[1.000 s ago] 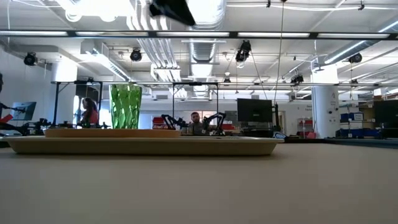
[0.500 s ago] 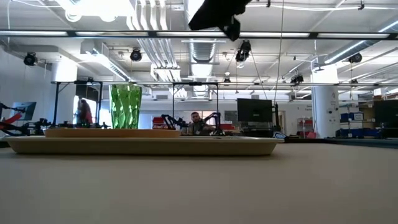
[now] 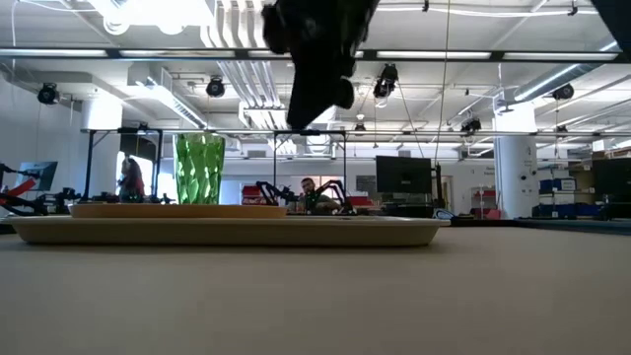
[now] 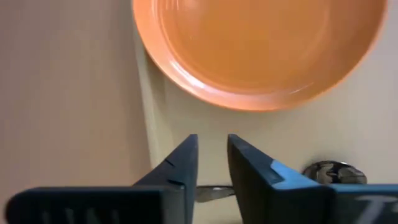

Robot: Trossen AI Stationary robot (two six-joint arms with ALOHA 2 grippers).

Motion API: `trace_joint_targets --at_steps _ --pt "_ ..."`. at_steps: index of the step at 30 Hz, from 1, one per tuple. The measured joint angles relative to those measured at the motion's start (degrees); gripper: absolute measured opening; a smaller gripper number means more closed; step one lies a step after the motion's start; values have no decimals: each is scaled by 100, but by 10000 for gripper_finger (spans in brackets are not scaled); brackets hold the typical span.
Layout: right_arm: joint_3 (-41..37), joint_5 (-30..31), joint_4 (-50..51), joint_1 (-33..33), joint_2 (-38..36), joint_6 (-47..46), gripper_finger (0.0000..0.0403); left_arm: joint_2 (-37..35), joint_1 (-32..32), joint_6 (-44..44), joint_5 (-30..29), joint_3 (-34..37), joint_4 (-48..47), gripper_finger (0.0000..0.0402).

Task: Pick and place plate/cup/fork/spoon on tray
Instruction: Adjust the orange plate on the white serving tray

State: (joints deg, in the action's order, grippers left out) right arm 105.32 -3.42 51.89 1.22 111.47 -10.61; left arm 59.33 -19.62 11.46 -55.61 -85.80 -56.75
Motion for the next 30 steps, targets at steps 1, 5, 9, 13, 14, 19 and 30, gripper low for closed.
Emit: trace_joint_targets --at_steps 1,5,9,13,14,19,30 --pt "189 -68 125 -15 169 70 87 -15 0 0 0 0 -13 0" --pt "951 -389 367 -83 837 265 117 -20 0 -2 1 0 -67 0" --pt "1667 -459 811 -88 1408 777 132 -17 0 -2 2 0 -176 0" --pt "2237 -457 1642 -72 1864 1438 137 -22 0 17 4 0 -263 0" --pt "2342 -458 1808 -65 1941 1593 136 -22 0 20 3 0 -262 0" --pt "2647 -500 1995 -64 2162 2230 132 -24 0 22 4 11 -262 0" --pt "2711 -1168 1893 -249 2156 2684 134 -18 0 193 7 94 -254 0"
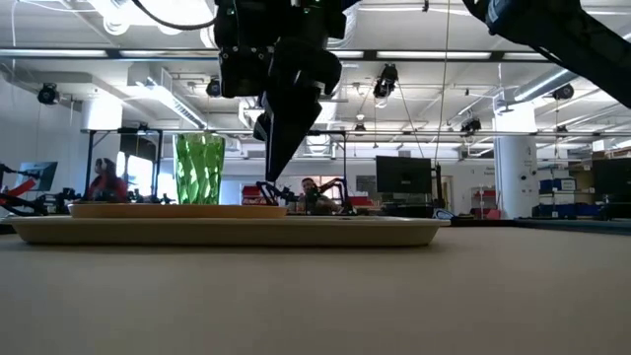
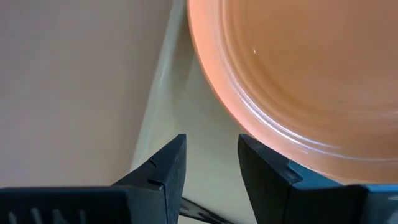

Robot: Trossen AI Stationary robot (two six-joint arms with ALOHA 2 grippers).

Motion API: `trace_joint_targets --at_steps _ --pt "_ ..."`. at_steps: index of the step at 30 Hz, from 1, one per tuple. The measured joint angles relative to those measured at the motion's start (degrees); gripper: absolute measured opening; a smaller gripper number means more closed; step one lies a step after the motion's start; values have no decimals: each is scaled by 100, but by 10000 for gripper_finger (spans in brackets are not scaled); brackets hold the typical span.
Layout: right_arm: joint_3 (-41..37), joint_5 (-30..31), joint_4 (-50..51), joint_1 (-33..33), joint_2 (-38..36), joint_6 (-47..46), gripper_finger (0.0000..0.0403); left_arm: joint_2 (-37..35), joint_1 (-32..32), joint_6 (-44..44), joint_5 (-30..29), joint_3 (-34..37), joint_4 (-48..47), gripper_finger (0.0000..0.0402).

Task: Pick and place plate/cup/fork/spoon on tray
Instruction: Adjust the orange plate on the white serving tray

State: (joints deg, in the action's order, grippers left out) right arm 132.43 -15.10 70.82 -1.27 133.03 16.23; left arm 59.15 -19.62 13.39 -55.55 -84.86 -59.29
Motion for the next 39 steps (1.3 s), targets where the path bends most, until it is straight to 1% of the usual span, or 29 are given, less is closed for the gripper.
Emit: trace_joint_targets --at_steps 5,9,17,24,39 --pt "-21 -103 -27 -102 0 177 134 1 0 127 2 0 0 0" --pt "-47 -450 -97 -178 2 306 134 1 0 135 2 0 0 0" --pt "-218 -489 -141 -186 7 877 134 1 0 284 11 0 11 0" --pt "-506 -493 -165 -213 20 1125 134 5 0 302 11 0 26 0" --pt "-290 -482 -280 -468 22 1341 128 5 0 407 9 11 15 0"
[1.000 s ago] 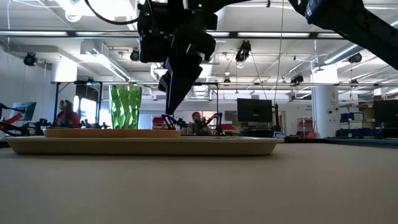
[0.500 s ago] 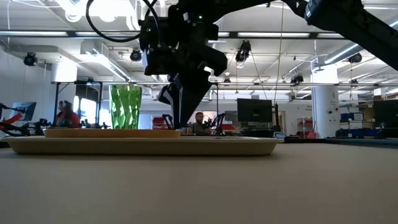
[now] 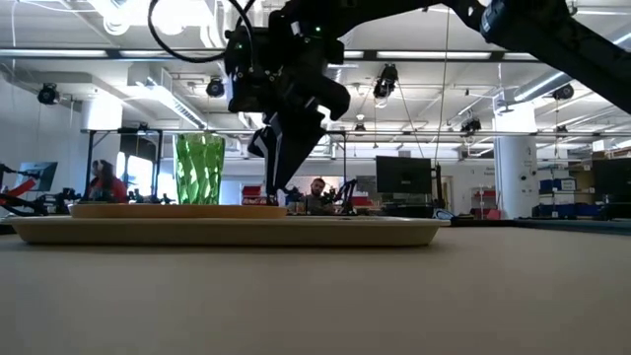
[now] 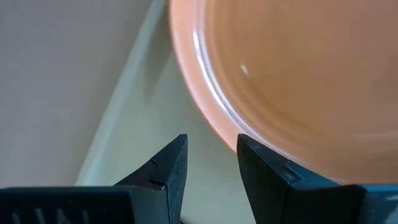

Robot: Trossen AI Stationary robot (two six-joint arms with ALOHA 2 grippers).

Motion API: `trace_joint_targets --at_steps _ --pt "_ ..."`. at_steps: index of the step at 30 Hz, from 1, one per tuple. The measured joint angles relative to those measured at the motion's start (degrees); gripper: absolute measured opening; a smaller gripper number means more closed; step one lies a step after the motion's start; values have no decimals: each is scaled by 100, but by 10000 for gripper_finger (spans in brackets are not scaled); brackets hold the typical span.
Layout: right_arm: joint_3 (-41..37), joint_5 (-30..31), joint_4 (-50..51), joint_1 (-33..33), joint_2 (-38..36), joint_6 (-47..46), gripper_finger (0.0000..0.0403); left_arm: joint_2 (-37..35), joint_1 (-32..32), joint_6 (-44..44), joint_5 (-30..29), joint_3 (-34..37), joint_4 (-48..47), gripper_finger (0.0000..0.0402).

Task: Pick and place plate/cup/fork/spoon on tray
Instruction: Adjust the orange plate on the white serving tray

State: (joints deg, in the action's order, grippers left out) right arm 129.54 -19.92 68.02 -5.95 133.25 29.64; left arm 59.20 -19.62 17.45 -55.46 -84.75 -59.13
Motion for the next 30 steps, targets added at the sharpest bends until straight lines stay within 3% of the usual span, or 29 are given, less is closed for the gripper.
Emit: trace_joint_targets --at_steps 30 --pt "-791 -311 -400 -184 0 46 127 -11 2 -4 -7 0 -17 0"
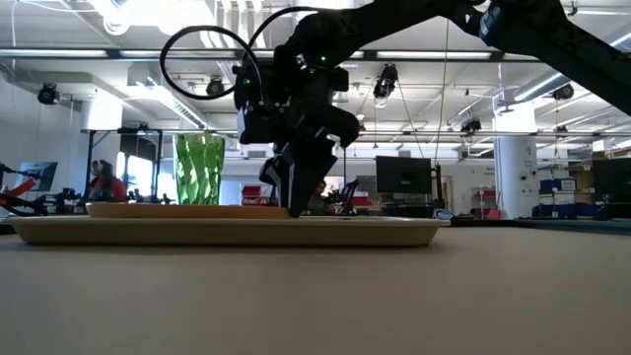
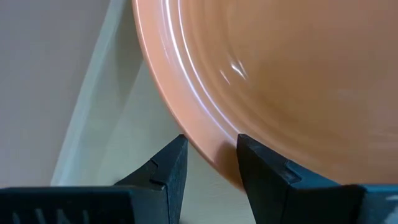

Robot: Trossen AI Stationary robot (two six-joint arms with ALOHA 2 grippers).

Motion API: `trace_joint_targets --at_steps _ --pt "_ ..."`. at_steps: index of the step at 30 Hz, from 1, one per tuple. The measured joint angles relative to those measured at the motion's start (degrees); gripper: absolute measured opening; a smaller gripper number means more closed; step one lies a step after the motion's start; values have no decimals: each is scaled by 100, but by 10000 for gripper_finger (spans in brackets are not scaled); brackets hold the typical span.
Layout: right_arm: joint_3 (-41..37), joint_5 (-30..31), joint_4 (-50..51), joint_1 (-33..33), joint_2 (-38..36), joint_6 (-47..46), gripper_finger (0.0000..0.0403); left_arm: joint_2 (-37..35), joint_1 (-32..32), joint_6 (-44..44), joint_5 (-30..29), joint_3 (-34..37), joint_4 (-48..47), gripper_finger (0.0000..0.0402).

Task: Pick and place plate/cup/fork/spoon on tray
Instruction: Adjust the orange plate on the white serving tray, then move the white tray to center of the table

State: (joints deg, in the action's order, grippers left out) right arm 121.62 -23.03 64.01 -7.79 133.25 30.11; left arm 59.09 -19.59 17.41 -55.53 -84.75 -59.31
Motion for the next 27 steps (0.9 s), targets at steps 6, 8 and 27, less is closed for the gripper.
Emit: trace_joint_targets --at_steps 6,8,27 --pt "4 -13 107 0 -4 -117 128 -2 0 0 0 0 2 0" --pt "4 -17 231 0 -4 -153 127 -2 0 0 0 0 2 0" --pt "4 9 -303 8 -750 -647 127 -11 2 -24 -2 0 -19 0"
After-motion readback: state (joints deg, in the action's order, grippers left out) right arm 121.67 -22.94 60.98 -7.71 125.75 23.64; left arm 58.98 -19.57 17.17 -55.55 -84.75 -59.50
